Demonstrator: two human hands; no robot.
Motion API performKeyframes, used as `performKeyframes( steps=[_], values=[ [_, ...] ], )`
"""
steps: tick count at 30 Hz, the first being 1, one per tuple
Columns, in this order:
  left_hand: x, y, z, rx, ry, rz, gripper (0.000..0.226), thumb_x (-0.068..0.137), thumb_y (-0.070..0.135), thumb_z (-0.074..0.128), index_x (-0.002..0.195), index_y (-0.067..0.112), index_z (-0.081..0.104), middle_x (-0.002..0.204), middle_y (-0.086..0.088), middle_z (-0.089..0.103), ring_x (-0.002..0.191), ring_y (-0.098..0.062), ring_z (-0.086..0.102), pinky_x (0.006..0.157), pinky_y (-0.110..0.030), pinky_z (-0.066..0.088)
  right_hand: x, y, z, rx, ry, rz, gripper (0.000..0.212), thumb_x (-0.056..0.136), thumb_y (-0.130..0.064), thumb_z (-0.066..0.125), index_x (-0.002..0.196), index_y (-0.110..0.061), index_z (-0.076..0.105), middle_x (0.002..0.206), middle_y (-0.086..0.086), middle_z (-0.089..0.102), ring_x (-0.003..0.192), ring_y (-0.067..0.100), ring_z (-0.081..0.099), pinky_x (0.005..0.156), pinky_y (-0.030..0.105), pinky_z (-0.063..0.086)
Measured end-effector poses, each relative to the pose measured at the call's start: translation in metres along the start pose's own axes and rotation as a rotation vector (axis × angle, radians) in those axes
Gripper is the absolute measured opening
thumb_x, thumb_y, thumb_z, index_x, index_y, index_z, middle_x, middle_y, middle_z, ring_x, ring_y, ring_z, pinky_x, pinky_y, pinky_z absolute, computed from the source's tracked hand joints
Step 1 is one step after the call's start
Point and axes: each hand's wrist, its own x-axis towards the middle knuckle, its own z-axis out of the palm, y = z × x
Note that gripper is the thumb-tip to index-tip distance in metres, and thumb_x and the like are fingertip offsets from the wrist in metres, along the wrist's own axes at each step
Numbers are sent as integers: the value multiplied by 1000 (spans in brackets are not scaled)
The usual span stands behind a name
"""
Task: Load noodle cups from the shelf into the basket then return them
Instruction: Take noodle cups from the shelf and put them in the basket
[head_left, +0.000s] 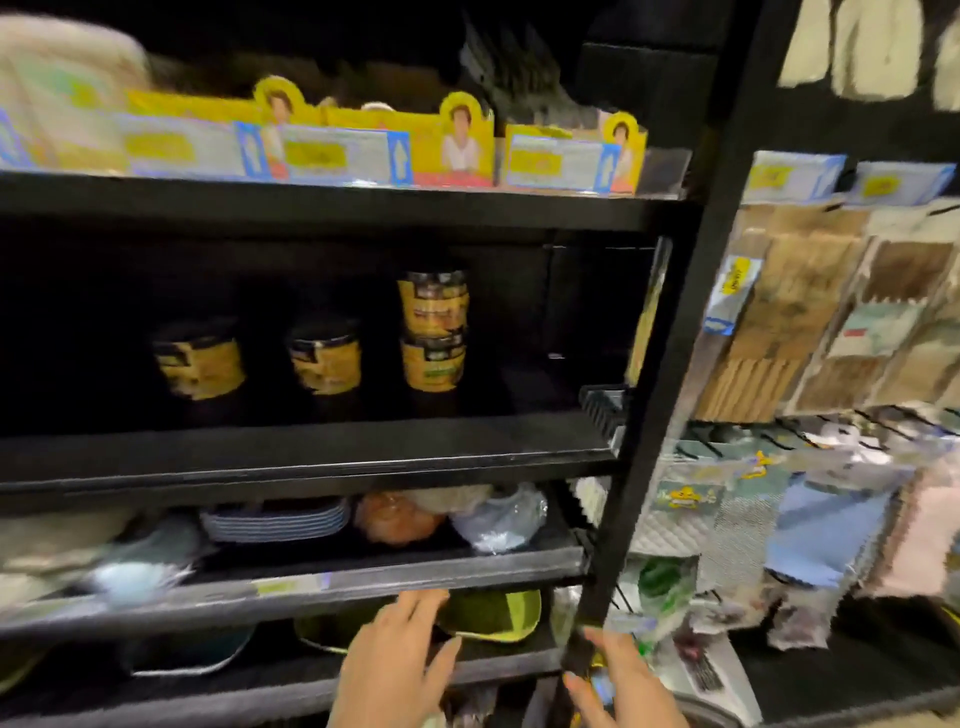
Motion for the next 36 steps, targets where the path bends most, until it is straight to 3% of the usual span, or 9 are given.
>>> performKeyframes(
  steps=[2, 4, 11, 15, 19, 21, 24, 30, 36],
  values=[
    [5, -20, -18, -24, 145, -17, 45, 91, 55, 28, 132, 38, 32, 130, 19, 46, 115, 1, 49, 87, -14, 40, 9, -33, 3, -78, -20, -103, 75, 74, -80, 40, 136, -37, 33, 134, -16, 45, 122, 1, 49, 93, 11, 34],
    [12, -44, -37, -84, 85, -102, 46, 95, 49, 34, 138, 35, 27, 136, 17, 37, 121, -2, 43, 92, -17, 37, 28, -55, 7, -101, -30, -167, 91, 62, -92, 26, 132, -35, 37, 126, -18, 45, 119, 2, 50, 90, 13, 36],
    [86, -117, -78, -71, 241, -147, 50, 94, 46, 42, 139, 27, 34, 136, 10, 44, 123, -8, 45, 94, -23, 43, 109, -137, 14, 2, 96, -280, 49, 91, -36, 57, 136, -27, 41, 132, -11, 50, 120, 7, 48, 95, 17, 37],
    [139, -145, -103, -105, 284, -142, 48, 93, 43, 46, 136, 23, 39, 129, 6, 49, 115, -12, 52, 84, -27, 46, 159, -184, 16, 33, 186, -297, 54, 91, -36, 57, 140, -22, 38, 136, -5, 48, 123, 13, 48, 96, 25, 39],
    [191, -148, -113, -98, 213, -180, 32, 94, 43, 44, 99, 12, 50, 81, 3, 47, 89, -21, 55, 72, -29, 42, 211, -217, 9, 37, 264, -215, 41, 90, -33, 61, 119, -7, 49, 104, 4, 57, 104, 21, 56, 85, 30, 45],
    [220, -145, -104, -246, 168, -152, 29, 93, 38, 49, 114, 19, 50, 90, 0, 55, 93, -21, 55, 77, -28, 42, 239, -227, 8, 105, 308, -175, 48, 86, -28, 66, 125, -7, 47, 109, 12, 60, 104, 26, 57, 88, 39, 48],
    [261, -136, -81, -441, 136, -99, 56, 87, 33, 59, 137, 19, 36, 132, -6, 50, 118, -22, 49, 98, -35, 40, 277, -236, 6, 264, 364, -198, 84, 77, -28, 74, 145, -12, 26, 142, 12, 41, 131, 29, 41, 105, 47, 38],
    [302, -118, -55, -578, 64, -74, 90, 82, 37, 66, 146, 11, 9, 150, -10, 23, 136, -27, 31, 107, -37, 30, 315, -246, -1, 449, 302, -208, 130, 49, -65, 78, 149, -26, 4, 153, 5, 26, 139, 24, 31, 110, 50, 34],
    [326, -114, -35, -951, 63, -49, 121, 53, 51, 80, 145, 19, 8, 147, 0, 32, 136, -13, 31, 110, -33, 31, 344, -253, -3, 529, 233, -270, 132, 63, -26, 85, 147, -26, -16, 149, 3, 34, 136, 21, 35, 112, 49, 31]
  ],
)
